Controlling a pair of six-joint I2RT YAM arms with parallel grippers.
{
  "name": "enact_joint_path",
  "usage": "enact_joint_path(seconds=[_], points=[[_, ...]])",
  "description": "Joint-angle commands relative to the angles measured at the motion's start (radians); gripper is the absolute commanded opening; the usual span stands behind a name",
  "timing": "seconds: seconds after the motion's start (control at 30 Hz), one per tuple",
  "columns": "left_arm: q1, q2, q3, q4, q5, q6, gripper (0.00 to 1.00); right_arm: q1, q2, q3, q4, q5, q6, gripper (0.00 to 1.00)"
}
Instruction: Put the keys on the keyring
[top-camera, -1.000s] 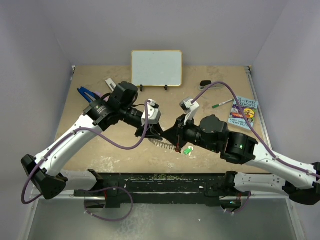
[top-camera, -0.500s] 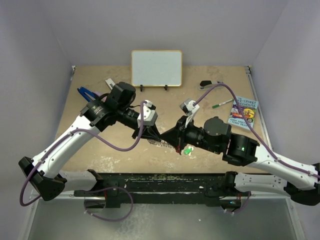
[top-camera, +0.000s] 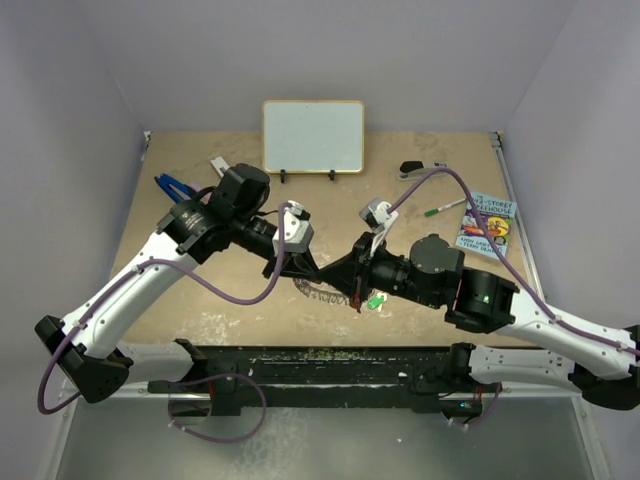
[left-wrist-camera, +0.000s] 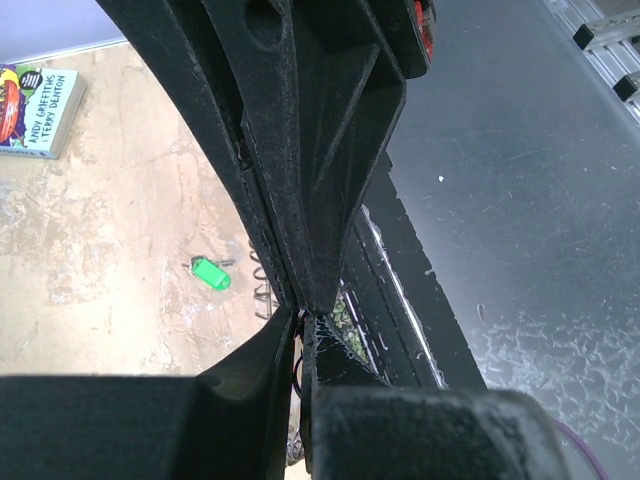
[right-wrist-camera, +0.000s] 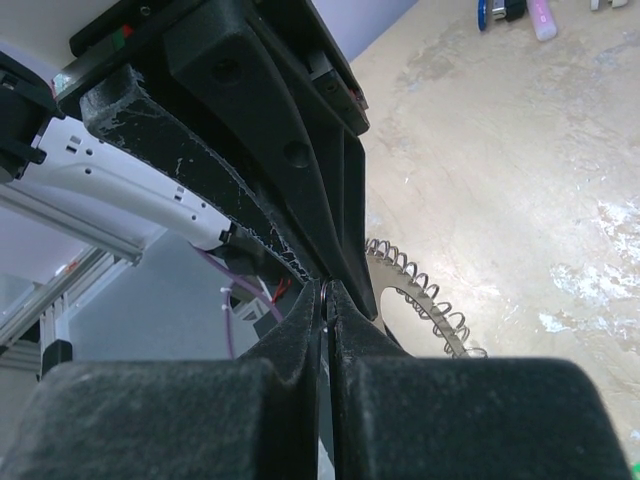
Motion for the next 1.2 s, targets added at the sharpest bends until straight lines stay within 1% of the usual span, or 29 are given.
enact_joint_path(seconds=[0.0,0.03,0.1,0.23,0.3,0.33,0.37,0.47,0.57,0.63,0.67,0.7,0.77,0.87,0.9,0.97,1.03,1.07,1.13,1.17], points=[[0.001,-0.01,0.049,0.014,-0.02,-0.001,0.04,0.009,-0.039,0.021,0.079,0.039,-0.01,0.0],[0.0,-0.01,0.049,0.012,-0.035,-0.001,0.04,0.009,-0.057,0.025,0.067,0.059,-0.012,0.01],[0.0,-0.011,0.045,0.006,-0.069,0.006,0.04,0.009,-0.091,0.03,0.049,0.115,-0.015,0.09],[0.0,-0.012,0.038,-0.007,-0.138,0.019,0.04,0.009,-0.144,0.045,-0.037,0.242,-0.018,0.2],[-0.001,-0.012,0.037,-0.015,-0.159,0.029,0.04,0.009,-0.154,0.05,-0.068,0.271,-0.023,0.24],[0.0,-0.011,0.038,-0.019,-0.171,0.034,0.04,0.009,-0.154,0.053,-0.08,0.289,-0.028,0.3],[0.0,-0.01,0.037,-0.021,-0.183,0.036,0.04,0.009,-0.154,0.057,-0.094,0.3,-0.03,0.34],[0.0,-0.01,0.04,-0.028,-0.2,0.052,0.04,0.009,-0.144,0.061,-0.123,0.331,-0.042,0.39],[0.001,-0.007,0.045,-0.035,-0.221,0.065,0.04,0.009,-0.13,0.05,-0.176,0.363,-0.009,0.56],[-0.002,-0.006,0.049,-0.044,-0.223,0.078,0.04,0.009,-0.13,0.02,-0.209,0.392,0.007,0.72],[-0.002,-0.007,0.052,-0.056,-0.212,0.097,0.04,0.009,-0.136,0.0,-0.211,0.421,0.007,0.75],[-0.003,-0.01,0.052,-0.075,-0.19,0.148,0.04,0.01,-0.146,-0.016,-0.2,0.425,0.003,0.75],[-0.003,-0.017,0.046,-0.096,-0.169,0.2,0.04,0.009,-0.166,-0.044,-0.169,0.444,-0.008,0.73],[-0.002,-0.016,0.041,-0.134,-0.154,0.294,0.04,0.01,-0.172,-0.057,-0.164,0.503,0.006,0.78],[-0.002,-0.009,0.044,-0.148,-0.165,0.314,0.04,0.009,-0.167,-0.084,-0.164,0.519,0.012,0.79],[-0.003,-0.001,0.043,-0.151,-0.209,0.347,0.04,0.009,-0.149,-0.109,-0.157,0.529,0.025,0.81],[-0.004,0.021,0.073,-0.18,-0.287,0.383,0.04,0.009,-0.12,-0.13,-0.153,0.553,0.052,0.83],[-0.005,0.034,0.088,-0.181,-0.343,0.387,0.04,0.009,-0.098,-0.143,-0.156,0.572,0.079,0.83],[-0.005,0.08,0.139,-0.23,-0.41,0.413,0.04,0.009,-0.055,-0.163,-0.153,0.588,0.108,0.83],[-0.005,0.093,0.151,-0.228,-0.428,0.417,0.04,0.008,-0.036,-0.171,-0.151,0.597,0.123,0.82]])
